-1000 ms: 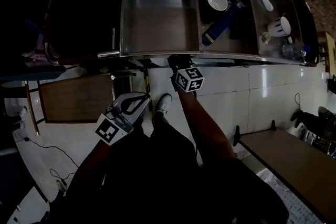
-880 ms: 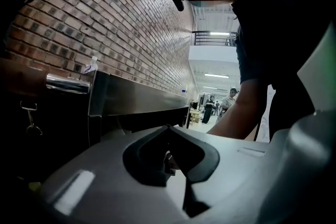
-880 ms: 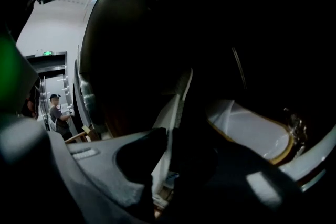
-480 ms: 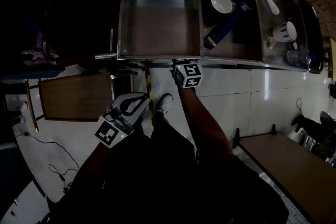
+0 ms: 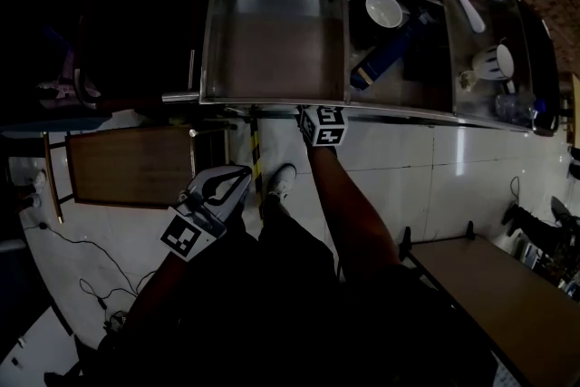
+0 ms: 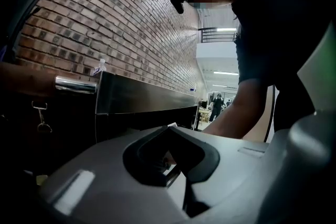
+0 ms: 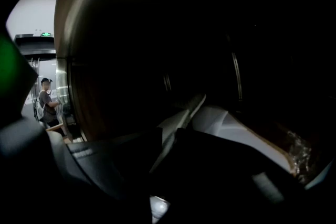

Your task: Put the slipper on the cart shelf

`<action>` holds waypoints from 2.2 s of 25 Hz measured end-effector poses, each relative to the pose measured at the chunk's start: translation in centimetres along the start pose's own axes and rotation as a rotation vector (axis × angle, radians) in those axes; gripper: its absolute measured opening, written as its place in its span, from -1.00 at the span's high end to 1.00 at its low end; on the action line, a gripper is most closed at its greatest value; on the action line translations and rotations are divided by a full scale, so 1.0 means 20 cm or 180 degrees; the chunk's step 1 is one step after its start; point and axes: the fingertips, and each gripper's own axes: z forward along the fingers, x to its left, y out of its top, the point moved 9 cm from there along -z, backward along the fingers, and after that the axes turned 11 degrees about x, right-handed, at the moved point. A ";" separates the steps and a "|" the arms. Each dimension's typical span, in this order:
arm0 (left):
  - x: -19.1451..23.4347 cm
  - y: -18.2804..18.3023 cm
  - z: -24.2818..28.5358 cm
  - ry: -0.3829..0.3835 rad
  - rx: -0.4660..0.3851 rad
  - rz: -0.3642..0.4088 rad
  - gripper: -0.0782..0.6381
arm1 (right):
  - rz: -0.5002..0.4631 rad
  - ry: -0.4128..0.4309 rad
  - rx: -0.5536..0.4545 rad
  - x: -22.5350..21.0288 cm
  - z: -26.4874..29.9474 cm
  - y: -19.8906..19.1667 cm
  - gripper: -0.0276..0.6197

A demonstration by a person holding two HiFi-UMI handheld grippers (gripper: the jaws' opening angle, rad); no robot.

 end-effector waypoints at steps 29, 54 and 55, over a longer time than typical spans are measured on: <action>-0.16 0.13 -0.13 0.0273 -0.0178 0.0196 0.78 | -0.0664 0.0317 0.0044 0.23 -0.71 -0.06 0.00; 0.28 -0.21 -1.24 0.0189 -0.0335 0.0214 0.78 | -0.0977 0.1581 -0.0205 1.85 -0.80 0.18 0.91; 0.31 -0.23 -1.31 0.0162 -0.0353 0.0217 0.78 | -0.0973 0.1582 -0.0189 1.94 -0.80 0.18 0.91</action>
